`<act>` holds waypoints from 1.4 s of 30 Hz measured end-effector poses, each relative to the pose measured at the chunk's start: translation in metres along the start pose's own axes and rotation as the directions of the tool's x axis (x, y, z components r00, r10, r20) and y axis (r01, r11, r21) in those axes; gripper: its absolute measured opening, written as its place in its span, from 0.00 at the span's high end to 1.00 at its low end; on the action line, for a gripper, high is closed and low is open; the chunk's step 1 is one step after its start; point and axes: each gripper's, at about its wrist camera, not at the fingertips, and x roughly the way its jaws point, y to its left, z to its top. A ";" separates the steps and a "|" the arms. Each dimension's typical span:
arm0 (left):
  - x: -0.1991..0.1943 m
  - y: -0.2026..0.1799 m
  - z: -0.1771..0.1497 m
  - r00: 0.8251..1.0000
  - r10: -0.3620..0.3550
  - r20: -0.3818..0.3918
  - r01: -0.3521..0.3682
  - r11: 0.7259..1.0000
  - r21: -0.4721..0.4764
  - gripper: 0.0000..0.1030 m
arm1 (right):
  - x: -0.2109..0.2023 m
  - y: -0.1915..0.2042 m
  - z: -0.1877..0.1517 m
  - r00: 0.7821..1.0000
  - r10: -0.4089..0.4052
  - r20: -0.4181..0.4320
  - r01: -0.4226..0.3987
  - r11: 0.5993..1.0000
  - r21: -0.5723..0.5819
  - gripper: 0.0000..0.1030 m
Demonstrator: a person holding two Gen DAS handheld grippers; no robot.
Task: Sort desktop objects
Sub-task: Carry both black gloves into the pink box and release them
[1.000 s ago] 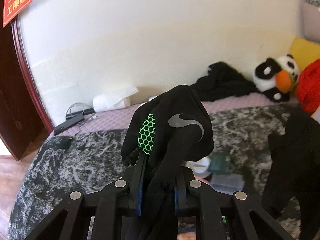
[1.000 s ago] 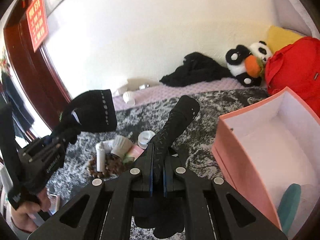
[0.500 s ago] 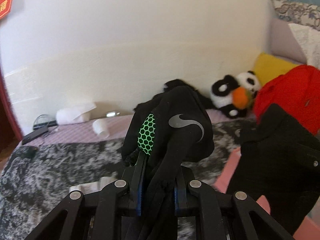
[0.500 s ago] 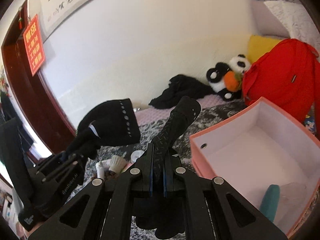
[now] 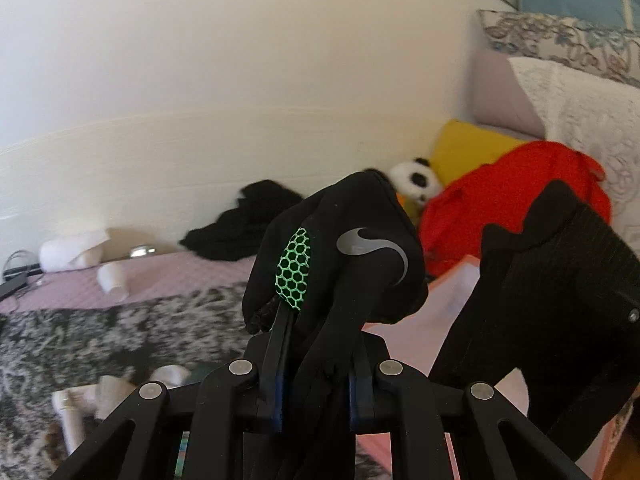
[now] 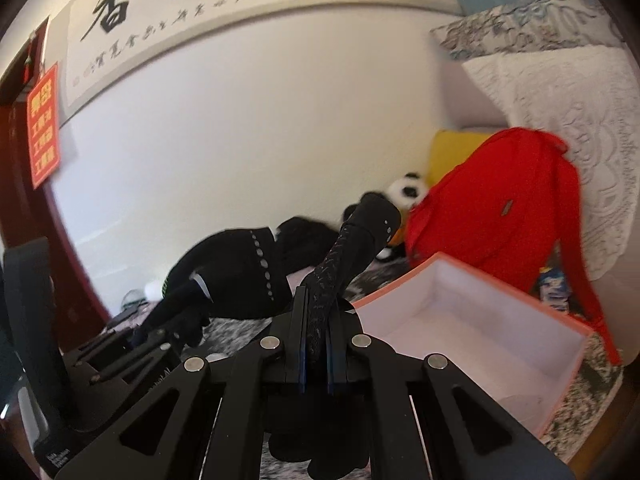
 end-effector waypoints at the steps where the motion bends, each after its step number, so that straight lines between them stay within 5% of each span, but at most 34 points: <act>1: 0.002 -0.007 0.000 1.000 -0.012 -0.001 0.012 1.000 0.006 0.85 | -0.002 -0.006 0.001 1.000 -0.012 0.005 0.012 1.000 0.004 0.94; 19: 0.047 -0.078 -0.026 0.984 -0.109 -0.141 0.114 0.993 0.026 0.76 | 0.010 -0.086 -0.023 0.979 -0.181 -0.091 0.185 0.982 0.041 0.89; 21: 0.051 -0.082 -0.029 0.981 -0.113 -0.158 0.118 0.993 0.022 0.64 | 0.013 -0.092 -0.022 0.980 -0.169 -0.104 0.178 0.980 0.087 0.85; 23: 0.049 -0.080 -0.030 0.982 -0.111 -0.153 0.114 0.993 0.011 0.42 | 0.010 -0.100 -0.023 0.983 -0.155 -0.098 0.168 0.975 0.144 0.39; 25: 0.045 -0.079 -0.027 0.985 -0.111 -0.133 0.111 0.994 -0.007 0.24 | 0.003 -0.108 -0.024 0.985 -0.160 -0.067 0.170 0.968 0.186 0.20; 26: 0.043 -0.078 -0.026 0.986 -0.107 -0.125 0.107 0.994 -0.013 0.17 | 0.000 -0.110 -0.022 0.985 -0.165 -0.054 0.172 0.966 0.194 0.20; 42: 0.038 -0.082 -0.025 0.984 -0.124 -0.129 0.129 0.991 0.026 0.17 | 0.009 -0.097 -0.017 0.986 -0.157 -0.059 0.165 0.972 0.166 0.20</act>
